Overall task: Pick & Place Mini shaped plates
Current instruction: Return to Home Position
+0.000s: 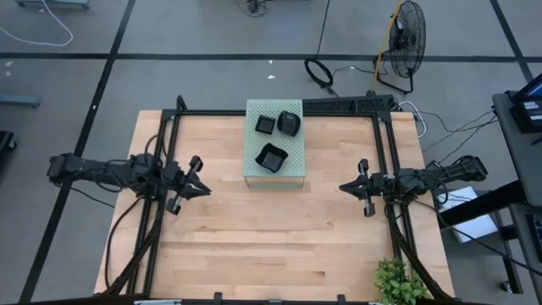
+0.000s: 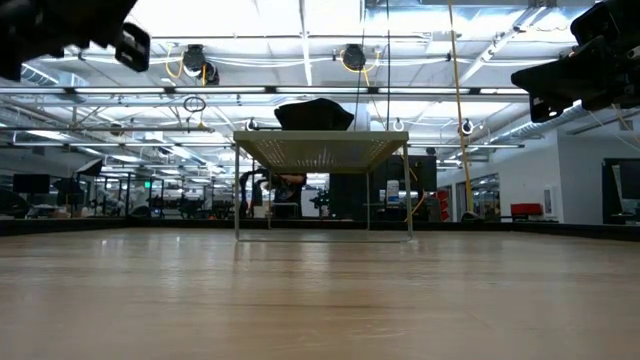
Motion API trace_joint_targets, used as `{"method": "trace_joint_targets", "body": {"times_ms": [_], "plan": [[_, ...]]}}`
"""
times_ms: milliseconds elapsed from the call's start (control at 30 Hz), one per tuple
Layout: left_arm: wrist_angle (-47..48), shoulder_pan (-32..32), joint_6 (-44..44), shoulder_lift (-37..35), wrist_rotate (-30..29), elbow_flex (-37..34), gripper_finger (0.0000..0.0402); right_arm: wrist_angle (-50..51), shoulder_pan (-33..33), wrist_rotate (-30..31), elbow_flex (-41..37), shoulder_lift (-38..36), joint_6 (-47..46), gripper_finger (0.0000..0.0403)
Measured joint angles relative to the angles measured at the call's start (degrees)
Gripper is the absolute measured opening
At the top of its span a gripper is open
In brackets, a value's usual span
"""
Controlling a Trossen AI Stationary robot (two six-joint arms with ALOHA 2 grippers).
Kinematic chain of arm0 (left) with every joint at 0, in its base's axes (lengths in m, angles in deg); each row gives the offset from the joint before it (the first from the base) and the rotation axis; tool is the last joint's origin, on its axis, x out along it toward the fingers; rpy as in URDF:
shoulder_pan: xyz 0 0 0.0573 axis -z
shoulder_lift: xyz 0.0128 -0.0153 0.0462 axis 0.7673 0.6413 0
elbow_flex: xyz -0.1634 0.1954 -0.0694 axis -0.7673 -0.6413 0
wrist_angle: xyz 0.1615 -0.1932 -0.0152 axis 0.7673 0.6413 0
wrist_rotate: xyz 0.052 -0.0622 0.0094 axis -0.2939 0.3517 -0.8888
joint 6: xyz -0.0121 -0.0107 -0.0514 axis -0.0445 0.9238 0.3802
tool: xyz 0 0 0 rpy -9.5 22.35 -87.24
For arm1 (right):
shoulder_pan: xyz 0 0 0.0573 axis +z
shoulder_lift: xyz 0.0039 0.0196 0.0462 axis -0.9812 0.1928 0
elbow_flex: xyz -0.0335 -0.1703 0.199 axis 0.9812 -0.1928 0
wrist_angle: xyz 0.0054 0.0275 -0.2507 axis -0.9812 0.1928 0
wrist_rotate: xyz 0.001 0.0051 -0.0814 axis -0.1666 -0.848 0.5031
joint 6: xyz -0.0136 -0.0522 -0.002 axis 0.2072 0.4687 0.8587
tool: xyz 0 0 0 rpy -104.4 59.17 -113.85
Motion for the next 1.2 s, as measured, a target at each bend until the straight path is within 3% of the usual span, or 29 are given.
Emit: {"method": "trace_joint_targets", "body": {"times_ms": [333, 1200], "plan": [[-14.18, 0.0, 0.3, 0.02, 0.01, -10.28, 0.0033, 0.0, 0.01, 0.0, 0.0, 0.0, 0.01, 0.0008], [-9.93, 0.0, 4.61, 0.17, -1.06, -10.09, 0.0033, 0.0, -0.01, 0.0, 0.01, 0.02, 0.0, 0.0006]]}}
